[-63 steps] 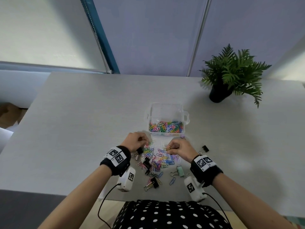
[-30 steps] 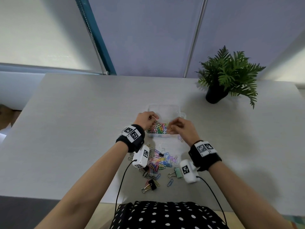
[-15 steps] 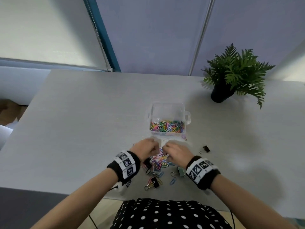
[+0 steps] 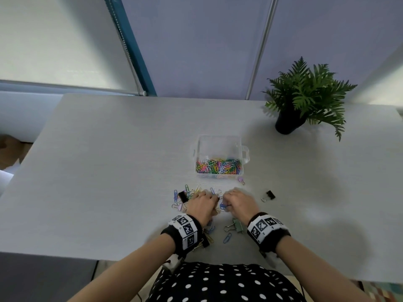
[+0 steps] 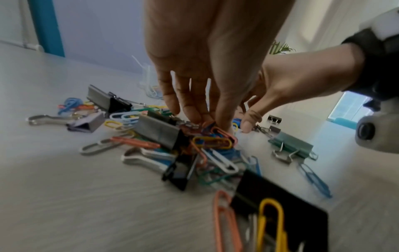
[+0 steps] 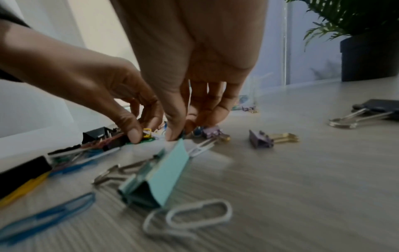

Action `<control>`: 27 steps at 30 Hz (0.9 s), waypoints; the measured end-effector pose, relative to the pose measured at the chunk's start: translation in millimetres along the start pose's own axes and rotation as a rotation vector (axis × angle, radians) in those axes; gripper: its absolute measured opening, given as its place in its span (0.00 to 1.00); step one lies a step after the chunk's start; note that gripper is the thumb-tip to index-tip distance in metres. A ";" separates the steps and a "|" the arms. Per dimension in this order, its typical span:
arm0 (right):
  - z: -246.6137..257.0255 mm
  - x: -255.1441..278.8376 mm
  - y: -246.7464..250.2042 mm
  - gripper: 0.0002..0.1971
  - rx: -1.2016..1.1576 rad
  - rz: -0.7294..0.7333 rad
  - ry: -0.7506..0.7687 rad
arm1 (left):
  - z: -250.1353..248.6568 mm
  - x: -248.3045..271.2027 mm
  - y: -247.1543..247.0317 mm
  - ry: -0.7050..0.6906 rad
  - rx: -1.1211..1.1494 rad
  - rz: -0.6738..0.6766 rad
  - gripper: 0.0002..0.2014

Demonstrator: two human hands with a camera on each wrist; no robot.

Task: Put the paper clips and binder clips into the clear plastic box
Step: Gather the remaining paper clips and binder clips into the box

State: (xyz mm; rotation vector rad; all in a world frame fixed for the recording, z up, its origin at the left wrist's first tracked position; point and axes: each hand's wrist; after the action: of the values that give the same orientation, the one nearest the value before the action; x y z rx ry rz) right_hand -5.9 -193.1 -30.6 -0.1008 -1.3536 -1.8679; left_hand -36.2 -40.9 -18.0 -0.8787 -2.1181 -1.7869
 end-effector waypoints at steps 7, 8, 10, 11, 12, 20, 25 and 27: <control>-11.8 3.9 10.0 0.12 -0.384 -0.021 -0.019 | 19.3 -5.0 18.8 0.012 0.435 0.050 0.07; -12.7 5.5 13.3 0.15 -0.481 -0.026 -0.028 | 22.4 -5.2 22.4 0.006 0.507 0.054 0.06; -13.5 8.0 18.8 0.16 -0.599 -0.029 -0.031 | 28.4 -4.4 29.6 -0.007 0.637 0.047 0.06; -13.7 9.4 20.6 0.15 -0.639 -0.032 -0.024 | 31.1 -4.0 31.7 -0.010 0.686 0.046 0.07; -13.6 10.8 22.9 0.13 -0.677 -0.035 -0.018 | 33.5 -3.6 33.9 -0.011 0.735 0.054 0.06; -20.6 -4.8 64.8 0.03 -0.826 -0.257 0.005 | 41.1 -23.4 82.2 -0.042 0.849 -0.105 0.03; -24.8 -31.2 90.0 0.06 -0.750 -0.346 -0.022 | 39.5 -47.4 115.0 -0.013 0.673 -0.181 0.08; -25.2 -34.3 90.8 0.05 -0.538 -0.307 -0.054 | 42.9 -48.9 116.6 0.000 0.540 -0.136 0.11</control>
State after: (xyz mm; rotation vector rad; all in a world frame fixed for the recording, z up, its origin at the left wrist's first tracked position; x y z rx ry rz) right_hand 84.7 -203.8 11.0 -0.2283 -0.9029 -2.4696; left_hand 78.3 -5.5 40.8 -0.5995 -2.5224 -1.1535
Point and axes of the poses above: each hand's wrist, its own x-axis away from the middle knuckle, its own y-axis out of the back of the hand, z = x × y, and after that the axes turned 11 degrees about z, right-handed
